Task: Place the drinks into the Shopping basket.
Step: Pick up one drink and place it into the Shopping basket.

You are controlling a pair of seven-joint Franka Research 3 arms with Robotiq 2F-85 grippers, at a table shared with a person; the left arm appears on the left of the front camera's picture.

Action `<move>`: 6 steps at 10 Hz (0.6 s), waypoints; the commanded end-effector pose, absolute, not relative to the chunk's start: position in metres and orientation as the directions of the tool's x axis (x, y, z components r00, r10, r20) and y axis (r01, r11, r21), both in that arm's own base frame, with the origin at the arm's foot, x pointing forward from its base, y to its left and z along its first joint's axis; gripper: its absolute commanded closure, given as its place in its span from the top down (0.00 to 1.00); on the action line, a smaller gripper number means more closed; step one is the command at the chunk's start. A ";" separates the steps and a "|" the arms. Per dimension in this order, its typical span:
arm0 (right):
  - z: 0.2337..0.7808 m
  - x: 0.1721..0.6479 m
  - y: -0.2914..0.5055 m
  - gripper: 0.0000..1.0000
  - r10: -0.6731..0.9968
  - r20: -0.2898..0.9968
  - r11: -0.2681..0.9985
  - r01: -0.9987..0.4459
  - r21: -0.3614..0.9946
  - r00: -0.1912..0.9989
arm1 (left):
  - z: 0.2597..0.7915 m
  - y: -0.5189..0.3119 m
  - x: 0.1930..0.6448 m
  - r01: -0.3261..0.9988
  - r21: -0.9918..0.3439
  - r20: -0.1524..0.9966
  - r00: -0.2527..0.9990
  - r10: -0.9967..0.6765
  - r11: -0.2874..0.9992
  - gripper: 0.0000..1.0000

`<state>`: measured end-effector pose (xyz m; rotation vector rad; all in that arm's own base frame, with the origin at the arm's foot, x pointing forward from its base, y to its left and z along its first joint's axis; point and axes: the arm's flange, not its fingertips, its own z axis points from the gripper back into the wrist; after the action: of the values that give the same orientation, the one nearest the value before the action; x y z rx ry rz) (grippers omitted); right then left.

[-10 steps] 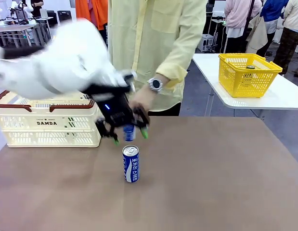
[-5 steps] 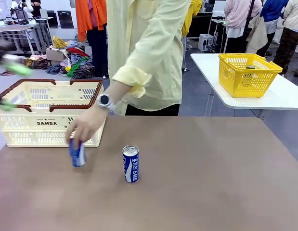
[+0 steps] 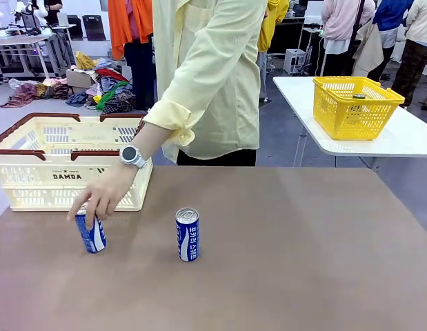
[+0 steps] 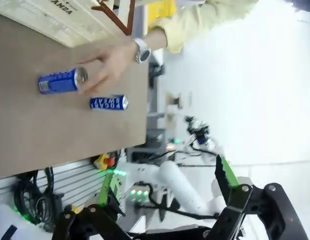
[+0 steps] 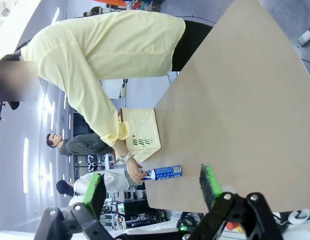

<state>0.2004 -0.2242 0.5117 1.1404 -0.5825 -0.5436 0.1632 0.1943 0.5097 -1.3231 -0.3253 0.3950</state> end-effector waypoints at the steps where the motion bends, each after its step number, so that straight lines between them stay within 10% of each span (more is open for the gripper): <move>1: 0.514 0.201 -0.225 1.00 -0.662 0.163 0.320 0.078 0.944 0.732 | 0.492 0.202 0.142 -0.004 -0.994 0.052 0.877 0.479 0.113 1.00; 6: 0.514 0.201 -0.225 1.00 -0.662 0.163 0.320 0.078 0.944 0.732 | 0.494 0.187 0.153 -0.085 -0.979 0.011 0.881 0.472 0.183 1.00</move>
<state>0.2004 -0.2242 0.5118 1.1403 -0.5825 -0.5435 0.1465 0.2131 0.4828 -1.3718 -0.3488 0.4380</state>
